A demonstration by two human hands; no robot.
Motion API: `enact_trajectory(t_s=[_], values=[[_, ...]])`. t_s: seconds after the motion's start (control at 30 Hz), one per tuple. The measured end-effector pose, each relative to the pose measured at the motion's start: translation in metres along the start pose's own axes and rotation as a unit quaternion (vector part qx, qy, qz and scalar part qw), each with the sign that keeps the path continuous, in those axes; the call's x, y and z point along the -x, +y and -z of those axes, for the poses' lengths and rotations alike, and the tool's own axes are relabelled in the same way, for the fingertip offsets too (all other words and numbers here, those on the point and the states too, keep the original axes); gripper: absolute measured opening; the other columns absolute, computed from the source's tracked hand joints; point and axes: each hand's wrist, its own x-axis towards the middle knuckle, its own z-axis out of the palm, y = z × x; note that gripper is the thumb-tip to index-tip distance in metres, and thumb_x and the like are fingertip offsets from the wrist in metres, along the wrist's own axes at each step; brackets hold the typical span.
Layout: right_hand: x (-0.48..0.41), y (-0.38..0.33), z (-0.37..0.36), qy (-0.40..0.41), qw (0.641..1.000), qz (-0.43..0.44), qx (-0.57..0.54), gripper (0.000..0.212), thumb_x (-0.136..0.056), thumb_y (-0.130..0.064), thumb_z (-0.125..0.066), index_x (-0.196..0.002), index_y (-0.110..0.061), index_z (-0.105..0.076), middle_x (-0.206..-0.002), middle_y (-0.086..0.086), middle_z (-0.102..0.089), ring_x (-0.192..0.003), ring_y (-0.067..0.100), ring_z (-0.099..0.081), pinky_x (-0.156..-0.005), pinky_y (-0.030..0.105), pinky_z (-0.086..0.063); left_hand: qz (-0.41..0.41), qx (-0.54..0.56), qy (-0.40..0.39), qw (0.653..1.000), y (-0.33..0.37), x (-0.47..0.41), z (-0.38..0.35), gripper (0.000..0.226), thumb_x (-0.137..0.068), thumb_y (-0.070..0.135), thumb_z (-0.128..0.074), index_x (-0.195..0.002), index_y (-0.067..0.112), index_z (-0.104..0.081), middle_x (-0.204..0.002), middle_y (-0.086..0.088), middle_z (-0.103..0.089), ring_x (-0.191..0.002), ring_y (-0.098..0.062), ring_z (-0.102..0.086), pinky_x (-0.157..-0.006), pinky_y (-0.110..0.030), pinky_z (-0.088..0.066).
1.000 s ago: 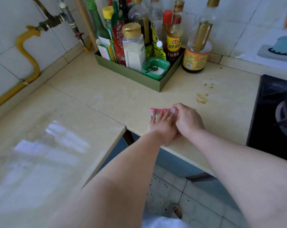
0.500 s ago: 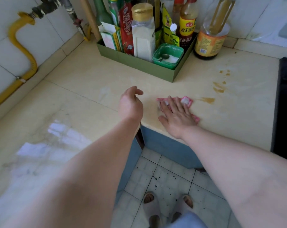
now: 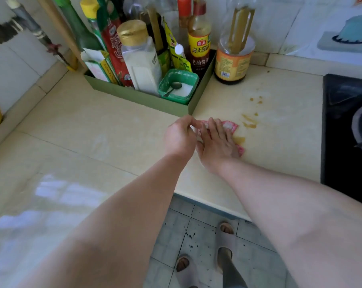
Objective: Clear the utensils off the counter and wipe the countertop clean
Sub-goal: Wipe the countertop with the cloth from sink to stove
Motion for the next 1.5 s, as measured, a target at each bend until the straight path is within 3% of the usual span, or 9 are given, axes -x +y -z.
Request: enact_trajectory(t_s=[0.23,0.43,0.6,0.77,0.87,1.1,1.23,1.33,1.5], values=[[-0.048,0.046,0.016,0.019,0.999,-0.026,0.009,0.059,-0.099,-0.042,-0.009,-0.153,-0.023,0.004,-0.162,0.003,0.010,-0.149,0.020,0.015,-0.121,0.042,0.005,0.005,0.002,-0.017,1.000,0.026,-0.021,-0.039,0.040,-0.065,0.021,-0.032,-0.081,0.018,-0.068,-0.084,-0.009,-0.072,-0.084,-0.031,-0.065,-0.075,-0.036,-0.054],[-0.079,0.089,0.031,0.025,0.997,-0.078,-0.010,0.062,-0.098,-0.046,-0.014,-0.154,-0.024,0.005,-0.162,0.004,0.012,-0.149,0.022,0.015,-0.121,0.042,0.007,0.000,-0.023,-0.020,1.000,0.037,-0.046,-0.062,0.037,-0.082,0.003,-0.035,-0.080,0.026,-0.064,-0.075,-0.003,-0.063,-0.084,-0.028,-0.066,-0.074,-0.038,-0.054],[-0.084,0.107,0.034,0.020,0.990,-0.139,-0.023,0.064,-0.099,-0.048,-0.016,-0.153,-0.021,0.005,-0.161,0.009,0.013,-0.149,0.026,0.015,-0.120,0.041,0.008,-0.004,-0.043,-0.030,0.999,0.036,-0.051,-0.066,0.040,-0.083,0.001,-0.033,-0.082,0.029,-0.061,-0.080,0.000,-0.060,-0.086,-0.027,-0.068,-0.074,-0.041,-0.055],[-0.055,0.105,0.030,0.028,0.980,-0.194,-0.038,0.066,-0.099,-0.048,-0.020,-0.154,-0.017,-0.001,-0.161,0.015,0.006,-0.149,0.031,0.009,-0.120,0.043,0.008,0.019,-0.025,-0.027,0.999,0.033,-0.042,-0.056,0.043,-0.082,-0.002,-0.029,-0.087,0.024,-0.063,-0.089,0.003,-0.061,-0.091,-0.028,-0.067,-0.079,-0.039,-0.056],[-0.032,0.095,0.024,0.005,0.983,-0.181,-0.036,0.065,-0.099,-0.047,-0.019,-0.154,-0.019,0.002,-0.162,0.013,0.007,-0.149,0.030,0.010,-0.119,0.042,0.008,0.051,-0.001,-0.019,0.999,0.031,-0.033,-0.044,0.042,-0.082,-0.003,-0.029,-0.088,0.023,-0.062,-0.078,0.012,-0.057,-0.088,-0.027,-0.068,-0.079,-0.037,-0.056],[0.023,0.044,0.005,-0.009,0.987,-0.156,-0.046,0.066,-0.099,-0.044,-0.020,-0.153,-0.017,0.008,-0.162,0.009,0.011,-0.149,0.026,0.013,-0.119,0.040,0.010,0.032,0.007,-0.038,0.999,0.020,-0.003,-0.009,0.042,-0.075,-0.005,-0.029,-0.090,0.021,-0.060,-0.079,0.017,-0.056,-0.087,-0.029,-0.068,-0.079,-0.039,-0.056],[0.055,0.018,-0.009,-0.013,0.994,-0.112,-0.013,0.066,-0.100,-0.043,-0.014,-0.152,-0.014,0.013,-0.162,0.007,0.013,-0.149,0.022,0.013,-0.121,0.040,0.007,0.015,0.004,-0.042,0.999,0.020,0.015,0.004,0.042,-0.077,-0.007,-0.030,-0.092,0.018,-0.060,-0.082,0.012,-0.058,-0.085,-0.026,-0.069,-0.080,-0.038,-0.056],[0.083,0.020,-0.015,-0.013,0.995,-0.099,-0.005,0.064,-0.101,-0.042,-0.012,-0.152,-0.013,0.012,-0.161,0.006,0.014,-0.149,0.021,0.013,-0.121,0.038,0.008,0.008,0.010,-0.066,0.998,0.026,0.029,0.004,0.043,-0.078,-0.008,-0.028,-0.094,0.016,-0.060,-0.098,0.000,-0.064,-0.083,-0.023,-0.070,-0.073,-0.031,-0.053],[0.126,0.046,-0.020,-0.013,0.987,-0.160,0.003,0.063,-0.100,-0.043,-0.008,-0.152,-0.012,0.013,-0.161,0.006,0.015,-0.149,0.020,0.014,-0.121,0.038,0.009,-0.013,0.003,-0.117,0.993,0.037,0.053,-0.007,0.042,-0.078,-0.006,-0.027,-0.094,0.015,-0.060,-0.096,0.000,-0.062,-0.081,-0.022,-0.070,-0.068,-0.029,-0.051]])
